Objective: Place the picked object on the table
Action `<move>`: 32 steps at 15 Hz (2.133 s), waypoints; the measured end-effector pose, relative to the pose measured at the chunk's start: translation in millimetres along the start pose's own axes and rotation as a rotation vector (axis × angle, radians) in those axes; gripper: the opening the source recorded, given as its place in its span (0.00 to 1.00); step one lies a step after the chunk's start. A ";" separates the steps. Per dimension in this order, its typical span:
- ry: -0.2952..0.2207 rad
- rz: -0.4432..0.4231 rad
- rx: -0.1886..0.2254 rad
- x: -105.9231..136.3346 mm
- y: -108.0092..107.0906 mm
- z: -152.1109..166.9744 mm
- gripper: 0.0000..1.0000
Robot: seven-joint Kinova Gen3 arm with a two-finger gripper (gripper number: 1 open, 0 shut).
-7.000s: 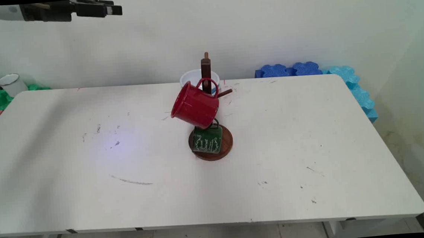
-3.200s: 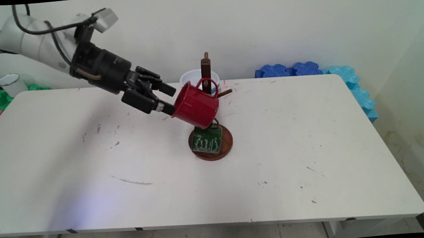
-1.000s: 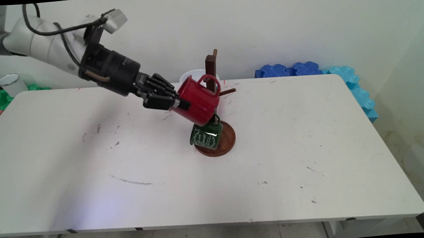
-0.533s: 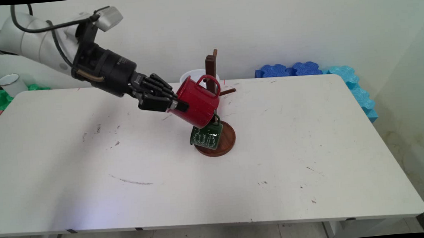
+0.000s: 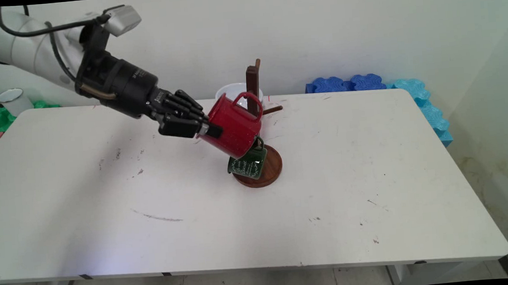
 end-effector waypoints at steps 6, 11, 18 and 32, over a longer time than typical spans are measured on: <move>-0.053 0.032 0.026 -3.2 7.9 -15.3 0.00; -0.120 0.073 0.066 -8.0 8.9 -31.9 0.00; -0.223 0.127 0.162 -16.2 -3.2 -53.8 0.00; -0.409 0.253 0.368 -41.4 -52.6 -49.9 0.00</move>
